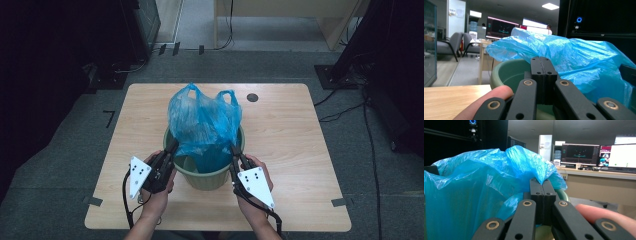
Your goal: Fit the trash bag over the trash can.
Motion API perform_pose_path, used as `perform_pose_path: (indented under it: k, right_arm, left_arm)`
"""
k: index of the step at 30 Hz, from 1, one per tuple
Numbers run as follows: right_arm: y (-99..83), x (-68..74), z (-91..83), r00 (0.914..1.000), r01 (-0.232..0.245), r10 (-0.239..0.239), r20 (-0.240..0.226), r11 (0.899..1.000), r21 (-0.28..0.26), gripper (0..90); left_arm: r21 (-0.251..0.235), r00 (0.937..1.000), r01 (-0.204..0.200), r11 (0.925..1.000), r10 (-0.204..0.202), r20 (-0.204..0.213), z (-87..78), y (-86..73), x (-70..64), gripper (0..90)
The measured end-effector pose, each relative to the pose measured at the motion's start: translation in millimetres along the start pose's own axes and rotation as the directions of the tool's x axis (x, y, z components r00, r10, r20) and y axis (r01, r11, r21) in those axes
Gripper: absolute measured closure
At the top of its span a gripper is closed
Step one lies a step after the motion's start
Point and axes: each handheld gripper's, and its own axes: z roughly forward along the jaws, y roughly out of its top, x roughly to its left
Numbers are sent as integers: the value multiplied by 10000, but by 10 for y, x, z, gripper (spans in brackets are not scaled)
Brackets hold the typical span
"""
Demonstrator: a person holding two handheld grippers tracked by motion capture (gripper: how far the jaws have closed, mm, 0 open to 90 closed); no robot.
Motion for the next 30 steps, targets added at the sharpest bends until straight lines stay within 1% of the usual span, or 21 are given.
perform_pose_path:
  k: [4, 6, 7, 8, 10, 13, 14, 17, 20, 22, 24, 26, 27, 28, 30]
  right_arm:
    - [-4, -8, 121, 9997, 7, -9, 240, 10000, 75, 900]
    - [17, -8, 151, 9994, 112, -122, 323, 9994, 320, 900]
    - [29, -8, 151, 9993, 204, -218, 317, 9988, 439, 900]
    - [36, -10, 140, 9991, 288, -302, 284, 9983, 510, 900]
    - [63, -12, 90, 9997, 226, -232, 120, 9985, 490, 900]
    - [133, -7, -14, 9998, 200, -197, -103, 9994, 281, 900]
    - [159, -2, -55, 9996, 253, -251, -138, 9995, 205, 900]
    - [226, 28, -186, 9984, 453, -454, -338, 9990, -30, 900]
    - [262, 67, -324, 9961, 699, -707, -533, 9974, -168, 900]
    - [257, 95, -419, 9952, 695, -705, -680, 9974, -164, 900]
    - [220, 130, -513, 9924, 883, -892, -846, 9960, -142, 900]
    - [164, 161, -582, 9891, 1115, -1116, -965, 9937, -65, 900]
    - [139, 170, -603, 9886, 1110, -1101, -1023, 9938, 37, 900]
    - [102, 171, -621, 9874, 1181, -1158, -1081, 9929, 151, 900]
    - [13, 154, -629, 9874, 1183, -1126, -1110, 9919, 461, 900]
  left_arm:
    - [247, 9997, -173, 9995, 177, -143, 99, 22, 40, 900]
    - [358, 9995, -259, 9990, 265, -175, 93, 33, 36, 900]
    - [396, 9995, -274, 9988, 279, -122, 75, 38, 30, 900]
    - [321, 9997, -250, 9992, 251, -38, 46, 42, 21, 900]
    - [122, 9998, -163, 9998, 162, 137, -29, 64, 13, 900]
    - [-37, 9995, -62, 10000, 63, 324, -124, 119, 20, 900]
    - [-100, 9993, -9, 9999, 13, 382, -165, 142, 21, 900]
    - [-308, 9985, -51, 9995, 68, 550, -315, 205, 11, 900]
    - [-449, 9969, -201, 9988, 234, 757, -492, 227, -16, 900]
    - [-443, 9963, -293, 9986, 328, 794, -579, 210, -31, 900]
    - [-326, 9952, -366, 9988, 394, 900, -654, 168, -42, 900]
    - [-189, 9938, -648, 9977, 663, 889, -713, 115, -52, 900]
    - [-120, 9934, -696, 9975, 704, 901, -737, 85, -49, 900]
    - [57, 9937, -655, 9978, 647, 914, -755, 43, -33, 900]
    - [284, 9948, -674, 9973, 650, 779, -757, -26, 0, 900]
